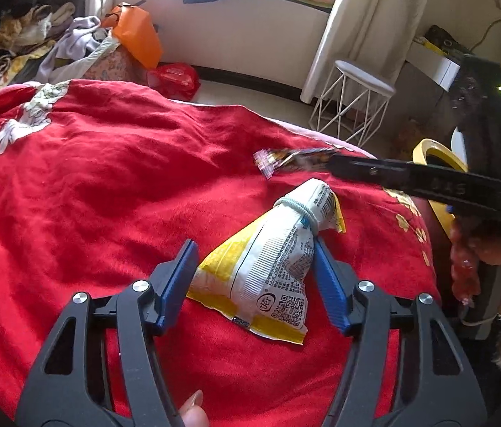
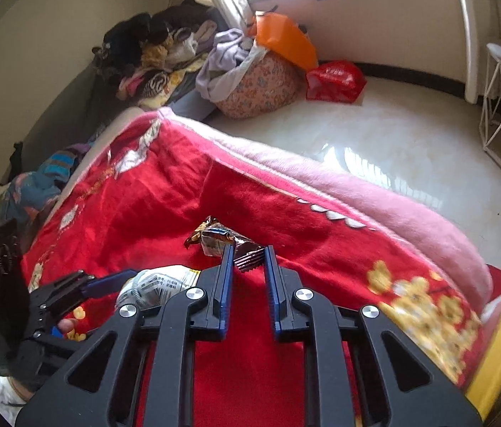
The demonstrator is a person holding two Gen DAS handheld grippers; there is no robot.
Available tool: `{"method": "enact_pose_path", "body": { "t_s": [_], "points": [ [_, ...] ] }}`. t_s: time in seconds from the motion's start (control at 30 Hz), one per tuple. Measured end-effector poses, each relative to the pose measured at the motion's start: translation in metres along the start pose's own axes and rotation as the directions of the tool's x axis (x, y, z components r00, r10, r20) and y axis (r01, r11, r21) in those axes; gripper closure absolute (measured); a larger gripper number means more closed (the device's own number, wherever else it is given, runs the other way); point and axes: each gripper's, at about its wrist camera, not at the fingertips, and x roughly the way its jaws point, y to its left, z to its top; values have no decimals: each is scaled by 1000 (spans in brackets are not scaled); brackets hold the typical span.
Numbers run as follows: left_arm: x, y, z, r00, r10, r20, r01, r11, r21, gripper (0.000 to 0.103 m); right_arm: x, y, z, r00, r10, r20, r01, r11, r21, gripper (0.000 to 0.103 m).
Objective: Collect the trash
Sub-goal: 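Grasp the white-and-yellow snack bag with the left tool while the right tool grasps the brown wrapper, then carry the snack bag and brown wrapper over the yellow bin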
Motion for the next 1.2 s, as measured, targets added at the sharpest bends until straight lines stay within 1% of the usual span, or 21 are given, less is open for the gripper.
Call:
{"method": "enact_pose_path", "body": {
  "t_s": [0.2,0.27,0.33,0.53,0.7,0.87,1.0,1.2],
  "points": [
    [-5,-15,-10,1000,20,-10,-20,1000,20,53,-35,-3,-9,998,-15,61,15,1000,-2,87],
    [-8,-21,-14,999,46,-10,-46,999,23,56,-47,-4,-14,997,-15,79,15,1000,-1,87],
    [-11,-27,-18,998,62,-8,-62,998,11,60,-58,-5,-18,995,-11,97,11,1000,4,87],
    [-23,-43,-25,997,73,-2,-73,997,-18,63,-92,-6,-29,990,0,141,-3,1000,20,87],
    [-39,-55,-27,999,25,39,-22,997,-78,63,-119,-9,-36,983,-15,184,12,1000,15,87],
    [-50,-74,-24,997,6,75,0,996,-84,63,-142,-13,-43,976,-23,217,19,1000,21,87],
    [-58,-92,-19,996,-2,90,9,998,-70,63,-162,-18,-48,969,-38,244,33,999,25,87],
    [-65,-119,-11,993,-34,114,39,998,-40,63,-192,-34,-53,955,-60,289,44,997,60,87]
  ]
}}
